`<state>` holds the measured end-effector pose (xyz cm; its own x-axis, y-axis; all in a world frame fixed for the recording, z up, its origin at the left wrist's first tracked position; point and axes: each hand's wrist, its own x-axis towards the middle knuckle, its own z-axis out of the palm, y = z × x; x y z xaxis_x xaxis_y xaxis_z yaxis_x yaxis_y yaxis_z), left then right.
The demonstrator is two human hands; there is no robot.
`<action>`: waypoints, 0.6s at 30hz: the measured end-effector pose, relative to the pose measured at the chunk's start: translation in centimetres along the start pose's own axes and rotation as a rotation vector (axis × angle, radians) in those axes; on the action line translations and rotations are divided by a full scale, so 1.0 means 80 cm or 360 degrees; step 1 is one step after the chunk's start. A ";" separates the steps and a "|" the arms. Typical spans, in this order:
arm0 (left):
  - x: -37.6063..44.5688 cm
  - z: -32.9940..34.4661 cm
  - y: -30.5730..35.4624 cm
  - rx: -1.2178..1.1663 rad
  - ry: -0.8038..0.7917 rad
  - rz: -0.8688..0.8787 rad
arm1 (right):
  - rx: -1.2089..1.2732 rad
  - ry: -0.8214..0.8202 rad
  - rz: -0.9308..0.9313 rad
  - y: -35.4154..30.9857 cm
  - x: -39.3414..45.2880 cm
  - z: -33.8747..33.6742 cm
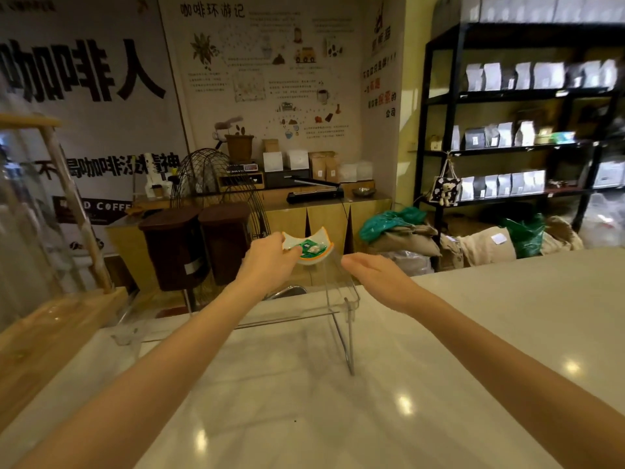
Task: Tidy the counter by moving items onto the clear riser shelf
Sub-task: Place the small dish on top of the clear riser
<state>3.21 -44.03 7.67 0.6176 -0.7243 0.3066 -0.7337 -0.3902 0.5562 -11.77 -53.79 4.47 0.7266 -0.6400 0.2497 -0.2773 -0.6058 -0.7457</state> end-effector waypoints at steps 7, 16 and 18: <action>-0.098 -0.003 -0.013 0.0361 0.0079 0.0592 | -0.0365 -0.0017 -0.0188 0.010 -0.141 0.002; -0.265 0.020 -0.059 0.0189 -0.0550 0.0850 | -0.0427 -0.0386 -0.0183 0.011 -0.295 0.000; -0.297 0.026 -0.063 0.0129 -0.0733 0.0827 | -0.0445 -0.0459 -0.0173 0.013 -0.319 0.000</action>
<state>-8.36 -26.08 -4.04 0.0108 -0.9888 0.1487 -0.9313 0.0441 0.3615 -30.64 -38.08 -2.72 0.8964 -0.4306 0.1051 -0.3203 -0.7931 -0.5181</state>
